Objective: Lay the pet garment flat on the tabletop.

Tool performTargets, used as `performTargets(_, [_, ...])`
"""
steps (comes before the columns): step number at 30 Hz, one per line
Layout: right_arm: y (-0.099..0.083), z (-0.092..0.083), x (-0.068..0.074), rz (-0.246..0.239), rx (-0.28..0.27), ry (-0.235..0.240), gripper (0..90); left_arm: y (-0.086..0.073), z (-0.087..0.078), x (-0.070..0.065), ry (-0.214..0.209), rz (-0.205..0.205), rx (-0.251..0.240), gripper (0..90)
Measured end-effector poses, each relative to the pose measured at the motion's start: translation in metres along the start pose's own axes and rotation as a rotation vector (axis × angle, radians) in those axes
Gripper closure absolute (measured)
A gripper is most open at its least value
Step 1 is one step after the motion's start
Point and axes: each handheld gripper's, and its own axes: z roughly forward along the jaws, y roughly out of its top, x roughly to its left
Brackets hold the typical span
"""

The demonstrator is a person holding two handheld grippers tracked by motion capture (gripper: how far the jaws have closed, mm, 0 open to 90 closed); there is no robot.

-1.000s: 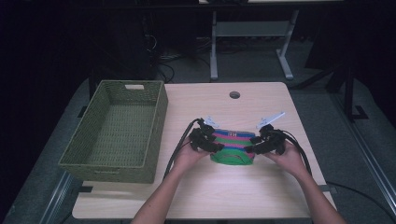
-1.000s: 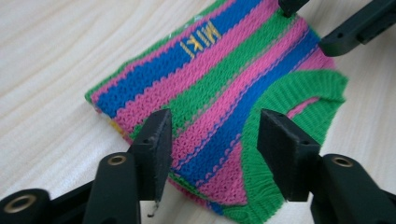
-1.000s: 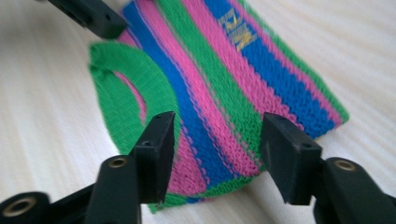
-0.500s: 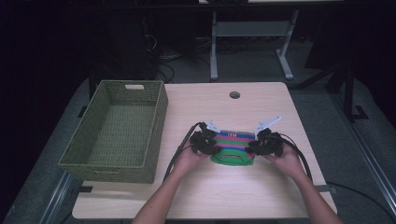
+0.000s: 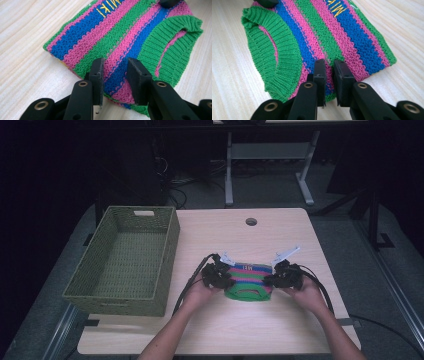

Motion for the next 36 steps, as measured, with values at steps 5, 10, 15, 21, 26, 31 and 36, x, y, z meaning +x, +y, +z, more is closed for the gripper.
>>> performTargets(5, [-0.003, -0.001, 0.003, -0.007, -0.002, 0.010, 80.2, -0.004, -0.002, -0.004, -0.024, 0.004, 0.000, 63.9])
performTargets(10, [-0.006, -0.003, 0.009, -0.028, 0.001, 0.011, 79.8, -0.007, -0.006, -0.012, -0.028, 0.027, 0.010, 63.1])
performTargets(15, [-0.011, -0.006, 0.015, -0.026, -0.007, 0.029, 78.2, -0.012, -0.009, -0.017, -0.051, 0.026, 0.005, 60.6])
performTargets(21, [-0.017, -0.008, 0.024, -0.047, -0.007, 0.033, 76.8, -0.019, -0.013, -0.027, -0.069, 0.044, 0.003, 57.3])
performTargets(26, [-0.021, -0.010, 0.030, -0.039, -0.014, 0.045, 74.1, -0.025, -0.017, -0.030, -0.096, 0.042, -0.005, 55.9])
performTargets(31, [-0.021, -0.011, 0.036, -0.066, -0.003, 0.034, 73.0, -0.031, -0.019, -0.034, -0.114, 0.024, -0.032, 54.6])
performTargets(36, [-0.025, -0.012, 0.041, -0.057, -0.017, 0.043, 72.0, -0.037, -0.022, -0.036, -0.129, 0.019, -0.045, 52.8])
